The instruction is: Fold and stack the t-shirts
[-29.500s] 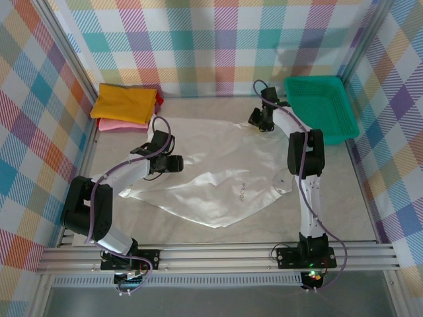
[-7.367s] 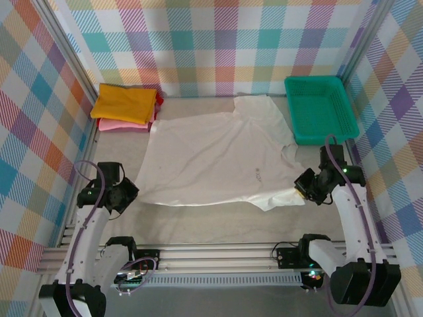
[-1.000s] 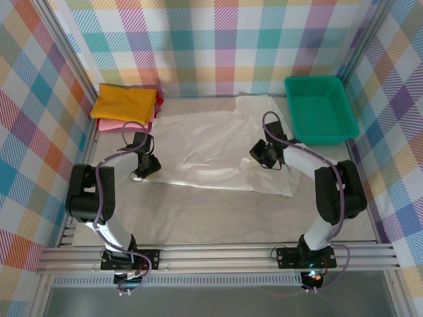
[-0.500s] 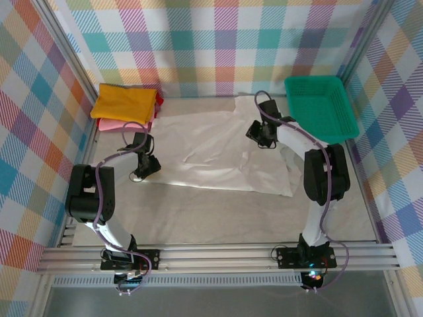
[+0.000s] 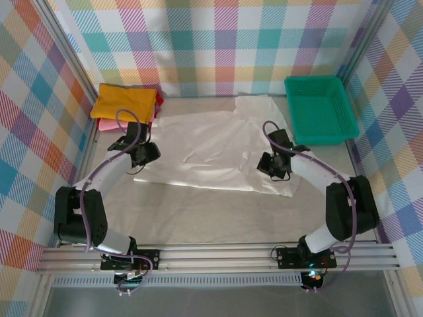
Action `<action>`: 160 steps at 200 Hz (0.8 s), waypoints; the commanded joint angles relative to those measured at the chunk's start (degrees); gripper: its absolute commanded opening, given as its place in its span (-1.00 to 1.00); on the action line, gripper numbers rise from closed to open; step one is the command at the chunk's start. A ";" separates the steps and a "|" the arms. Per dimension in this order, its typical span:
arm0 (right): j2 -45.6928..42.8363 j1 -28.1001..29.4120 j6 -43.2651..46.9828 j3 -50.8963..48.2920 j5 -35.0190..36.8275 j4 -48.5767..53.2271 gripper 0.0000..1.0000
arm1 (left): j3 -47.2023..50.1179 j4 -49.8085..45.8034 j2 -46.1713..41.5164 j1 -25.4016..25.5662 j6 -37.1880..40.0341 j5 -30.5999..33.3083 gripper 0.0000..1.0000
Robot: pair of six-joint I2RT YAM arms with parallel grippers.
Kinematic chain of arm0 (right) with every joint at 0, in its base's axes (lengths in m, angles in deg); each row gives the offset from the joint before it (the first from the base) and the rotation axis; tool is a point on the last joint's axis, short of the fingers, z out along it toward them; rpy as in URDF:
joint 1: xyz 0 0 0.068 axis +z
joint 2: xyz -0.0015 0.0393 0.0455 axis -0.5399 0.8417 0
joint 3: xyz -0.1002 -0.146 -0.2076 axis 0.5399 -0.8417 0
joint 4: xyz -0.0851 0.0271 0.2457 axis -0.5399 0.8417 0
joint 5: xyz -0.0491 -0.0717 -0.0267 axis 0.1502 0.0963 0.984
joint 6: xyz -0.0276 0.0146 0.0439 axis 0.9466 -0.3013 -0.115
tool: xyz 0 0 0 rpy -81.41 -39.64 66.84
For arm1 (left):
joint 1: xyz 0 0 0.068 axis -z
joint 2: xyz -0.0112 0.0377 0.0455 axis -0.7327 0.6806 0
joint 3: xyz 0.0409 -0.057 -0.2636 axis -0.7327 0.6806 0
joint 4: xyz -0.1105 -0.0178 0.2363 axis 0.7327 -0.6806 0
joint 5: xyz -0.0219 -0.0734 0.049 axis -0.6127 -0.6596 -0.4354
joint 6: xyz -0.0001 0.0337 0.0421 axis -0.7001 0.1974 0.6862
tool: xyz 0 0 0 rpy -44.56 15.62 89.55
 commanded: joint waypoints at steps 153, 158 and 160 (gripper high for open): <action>-0.99 -1.90 -6.06 -16.15 -7.02 -3.28 -1.00 | 25.45 3.37 -4.82 4.01 -15.14 -5.88 -0.50; -1.27 -1.90 -5.97 -16.14 -6.90 -3.22 -1.00 | 25.82 2.79 -5.51 4.65 -15.67 -5.88 -0.51; -1.29 -1.95 -5.93 -16.03 -6.80 -3.13 -1.00 | 25.94 2.43 -5.80 4.81 -15.90 -5.71 -0.51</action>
